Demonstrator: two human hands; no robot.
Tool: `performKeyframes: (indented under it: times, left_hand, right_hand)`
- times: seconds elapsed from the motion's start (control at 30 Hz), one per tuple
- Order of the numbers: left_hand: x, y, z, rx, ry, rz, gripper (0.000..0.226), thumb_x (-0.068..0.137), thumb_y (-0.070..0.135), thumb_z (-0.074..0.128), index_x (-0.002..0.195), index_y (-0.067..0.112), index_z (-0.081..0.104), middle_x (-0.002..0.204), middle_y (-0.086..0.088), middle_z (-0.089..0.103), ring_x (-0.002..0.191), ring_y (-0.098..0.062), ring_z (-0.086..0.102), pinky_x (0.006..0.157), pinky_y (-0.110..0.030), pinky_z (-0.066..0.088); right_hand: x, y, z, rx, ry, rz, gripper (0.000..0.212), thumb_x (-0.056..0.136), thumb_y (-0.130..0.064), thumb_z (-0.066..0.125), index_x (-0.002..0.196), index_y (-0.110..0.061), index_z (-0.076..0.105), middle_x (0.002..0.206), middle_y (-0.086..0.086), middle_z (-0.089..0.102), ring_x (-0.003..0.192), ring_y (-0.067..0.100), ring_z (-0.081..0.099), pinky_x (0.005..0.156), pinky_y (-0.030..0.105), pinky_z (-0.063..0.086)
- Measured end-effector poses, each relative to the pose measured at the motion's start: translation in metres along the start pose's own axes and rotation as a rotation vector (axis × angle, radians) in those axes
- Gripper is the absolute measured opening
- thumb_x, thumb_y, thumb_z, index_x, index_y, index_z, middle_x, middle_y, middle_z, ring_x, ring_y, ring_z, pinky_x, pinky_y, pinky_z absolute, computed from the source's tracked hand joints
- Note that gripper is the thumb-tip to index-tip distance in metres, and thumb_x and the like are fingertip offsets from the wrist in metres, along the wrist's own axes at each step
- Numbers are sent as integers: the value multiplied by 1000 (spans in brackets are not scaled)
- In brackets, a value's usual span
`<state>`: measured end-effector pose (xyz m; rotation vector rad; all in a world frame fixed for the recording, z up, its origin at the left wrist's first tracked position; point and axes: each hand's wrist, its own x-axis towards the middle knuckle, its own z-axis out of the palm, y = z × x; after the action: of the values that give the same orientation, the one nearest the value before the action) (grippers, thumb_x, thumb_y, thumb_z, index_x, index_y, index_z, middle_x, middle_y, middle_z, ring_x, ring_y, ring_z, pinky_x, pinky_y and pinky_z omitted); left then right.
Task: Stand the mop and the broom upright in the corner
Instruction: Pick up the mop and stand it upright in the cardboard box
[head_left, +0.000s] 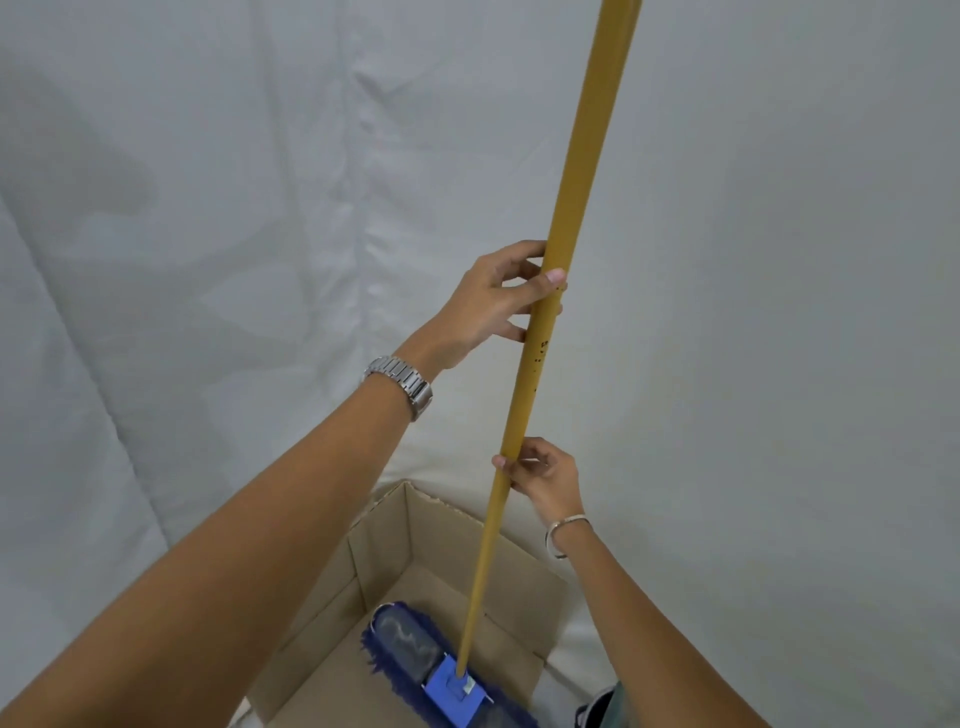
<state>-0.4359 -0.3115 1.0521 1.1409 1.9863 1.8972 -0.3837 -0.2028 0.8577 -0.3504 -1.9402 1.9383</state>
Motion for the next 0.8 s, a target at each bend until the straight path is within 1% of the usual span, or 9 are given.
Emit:
performKeyframes:
  times: [0.1, 0.2, 0.27, 0.37, 0.53, 0.63, 0.73, 0.77, 0.8]
  left_hand:
    - [27, -32, -17, -9, 32, -7, 35, 92, 20, 56, 126, 12, 54, 106, -13, 61, 88, -21, 70, 67, -33, 60]
    - [54, -67, -33, -18, 27, -25, 36, 92, 18, 56, 127, 11, 54, 106, -11, 61, 90, -21, 70, 71, -36, 60]
    - [71, -90, -43, -27, 20, -41, 36, 92, 18, 56, 127, 10, 54, 107, -12, 61, 91, -22, 69, 71, -36, 60]
    - [94, -127, -55, -40, 20, -68, 38, 91, 16, 57, 127, 9, 54, 109, -15, 60, 94, -26, 69, 71, -36, 60]
    - [146, -184, -77, -72, -29, -95, 39, 89, 15, 59, 128, 9, 54, 117, -26, 58, 99, -31, 67, 73, -39, 60]
    - [186, -210, -87, -90, -66, -116, 40, 89, 15, 59, 128, 9, 54, 108, -19, 59, 100, -34, 66, 75, -45, 60]
    - [228, -236, -93, -108, -70, -124, 38, 87, 18, 62, 124, 9, 57, 99, -10, 61, 98, -33, 67, 74, -48, 60]
    - [239, -244, -94, -114, -65, -126, 38, 87, 19, 63, 122, 9, 57, 98, -9, 62, 97, -32, 68, 73, -48, 60]
    - [250, -250, -94, -124, -60, -129, 37, 86, 20, 65, 121, 9, 58, 98, -9, 63, 96, -31, 68, 72, -48, 60]
  right_hand:
    - [42, 17, 11, -31, -14, 6, 20, 68, -8, 77, 78, -16, 63, 83, 13, 67, 83, 35, 66, 77, 44, 57]
    - [81, 38, 21, -79, -29, 5, 21, 70, -10, 76, 83, -16, 60, 86, 14, 66, 88, 39, 64, 80, 48, 56]
    - [105, 52, 28, -106, -32, 3, 21, 72, -12, 75, 85, -15, 59, 85, 9, 65, 87, 37, 64, 80, 47, 57]
    - [136, 76, 39, -127, -8, 29, 20, 74, -11, 73, 84, -19, 58, 82, 3, 65, 85, 32, 64, 79, 43, 57]
    - [193, 108, 51, -143, 60, 63, 20, 75, -11, 72, 81, -24, 57, 83, 3, 65, 85, 31, 64, 75, 33, 56]
    - [227, 119, 54, -166, 110, 65, 19, 76, -11, 71, 80, -23, 57, 82, 5, 64, 80, 27, 63, 69, 25, 56]
    - [262, 128, 56, -194, 183, 66, 19, 76, -12, 71, 80, -24, 58, 83, 7, 66, 80, 26, 64, 72, 33, 56]
    - [272, 130, 56, -203, 200, 72, 18, 76, -12, 71, 81, -24, 59, 85, 7, 67, 80, 25, 65, 73, 34, 56]
    - [282, 132, 56, -214, 217, 78, 19, 76, -12, 71, 82, -24, 58, 86, 7, 67, 80, 24, 65, 72, 31, 56]
